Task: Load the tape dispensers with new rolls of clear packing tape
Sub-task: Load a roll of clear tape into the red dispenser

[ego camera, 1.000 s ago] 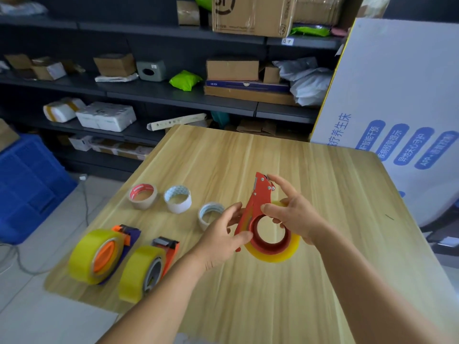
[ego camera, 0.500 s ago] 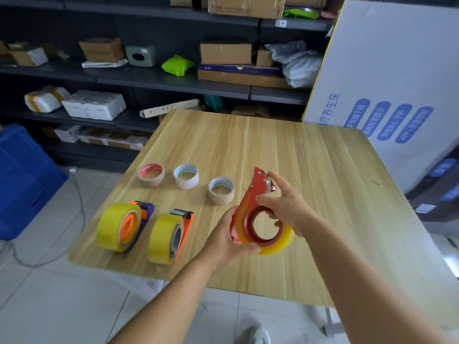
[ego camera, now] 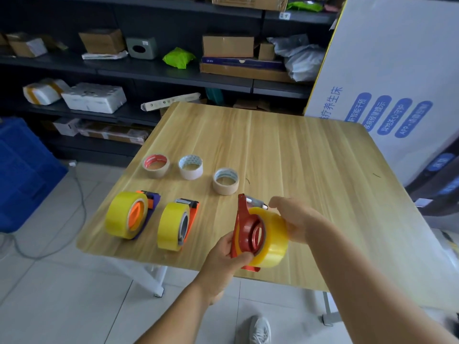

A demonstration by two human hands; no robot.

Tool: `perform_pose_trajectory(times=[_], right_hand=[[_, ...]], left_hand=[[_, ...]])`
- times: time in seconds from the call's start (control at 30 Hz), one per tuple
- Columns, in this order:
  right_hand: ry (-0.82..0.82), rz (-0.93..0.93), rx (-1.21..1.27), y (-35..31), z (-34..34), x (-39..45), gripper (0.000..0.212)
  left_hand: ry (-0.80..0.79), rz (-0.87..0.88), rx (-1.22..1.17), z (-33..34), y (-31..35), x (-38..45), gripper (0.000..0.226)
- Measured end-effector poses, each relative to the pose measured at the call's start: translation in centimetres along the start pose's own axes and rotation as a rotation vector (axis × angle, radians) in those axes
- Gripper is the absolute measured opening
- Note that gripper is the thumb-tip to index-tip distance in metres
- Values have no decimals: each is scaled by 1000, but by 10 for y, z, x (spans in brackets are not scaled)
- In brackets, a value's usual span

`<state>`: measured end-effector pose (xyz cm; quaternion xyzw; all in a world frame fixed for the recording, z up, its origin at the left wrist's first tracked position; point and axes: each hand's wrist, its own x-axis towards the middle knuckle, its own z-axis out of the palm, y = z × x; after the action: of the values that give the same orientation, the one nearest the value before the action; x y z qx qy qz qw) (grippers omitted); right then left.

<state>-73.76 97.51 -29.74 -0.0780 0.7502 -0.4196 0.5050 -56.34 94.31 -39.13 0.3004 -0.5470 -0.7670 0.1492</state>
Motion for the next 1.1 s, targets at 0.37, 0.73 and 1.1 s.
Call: perform_pose_trajectory(times=[0.37,0.73,1.1], right_hand=[[58,51,420,11,33,25,23],[93,13,540,15,55,38,12],[168,-32,424,13,71,54,40]], left_hand=[[-36,-126,-227,-14,-9,10,82],[13,-176,-380,-30,-15,27,99],[217,-163,-417,-26,-18,32,65]])
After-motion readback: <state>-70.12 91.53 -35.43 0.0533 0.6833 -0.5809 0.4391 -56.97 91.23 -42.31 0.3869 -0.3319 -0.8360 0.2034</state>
